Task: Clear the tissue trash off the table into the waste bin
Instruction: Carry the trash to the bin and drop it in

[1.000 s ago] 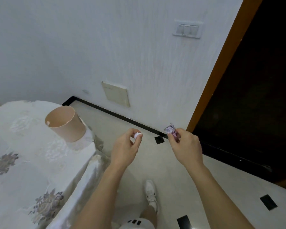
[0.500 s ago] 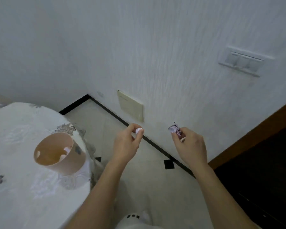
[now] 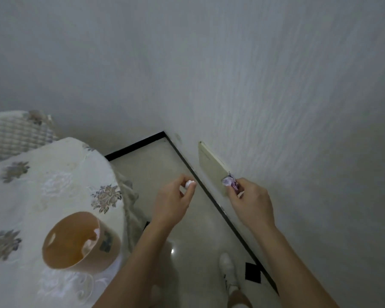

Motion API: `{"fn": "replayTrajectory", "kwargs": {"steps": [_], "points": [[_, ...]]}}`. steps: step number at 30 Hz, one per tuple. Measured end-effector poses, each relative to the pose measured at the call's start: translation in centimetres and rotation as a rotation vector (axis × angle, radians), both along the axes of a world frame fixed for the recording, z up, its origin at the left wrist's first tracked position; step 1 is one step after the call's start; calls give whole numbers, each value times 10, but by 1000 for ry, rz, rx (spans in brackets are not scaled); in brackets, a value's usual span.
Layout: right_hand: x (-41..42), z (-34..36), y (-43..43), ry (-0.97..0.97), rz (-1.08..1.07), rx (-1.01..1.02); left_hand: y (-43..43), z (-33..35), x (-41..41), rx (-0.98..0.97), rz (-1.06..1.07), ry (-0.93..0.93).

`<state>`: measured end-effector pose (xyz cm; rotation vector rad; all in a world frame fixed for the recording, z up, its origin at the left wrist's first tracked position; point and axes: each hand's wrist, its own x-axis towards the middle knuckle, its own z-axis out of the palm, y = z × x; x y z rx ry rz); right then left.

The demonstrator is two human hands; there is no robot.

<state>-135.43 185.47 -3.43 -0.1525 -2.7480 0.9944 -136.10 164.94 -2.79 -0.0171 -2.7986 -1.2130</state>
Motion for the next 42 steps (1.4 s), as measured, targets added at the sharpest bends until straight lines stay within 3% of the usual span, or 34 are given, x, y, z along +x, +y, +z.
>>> {"fn": "replayTrajectory", "kwargs": {"steps": [7,13,19,27,35,42], "points": [[-140,11,-8,35,308,-19,-1,16,-79,-36,273,60],[-191,23,-76,42,634,-49,-40,32,-70,-70,579,100],[-173,20,-169,-39,992,-18,-76,33,-2,15,890,82],[-109,26,-256,-2,1325,-10,-110,19,96,-85,1255,108],[-79,28,-308,44,1442,111,-145,16,119,-121,1332,45],[-70,23,-336,80,1470,203,-171,7,105,-301,1295,-36]]}}
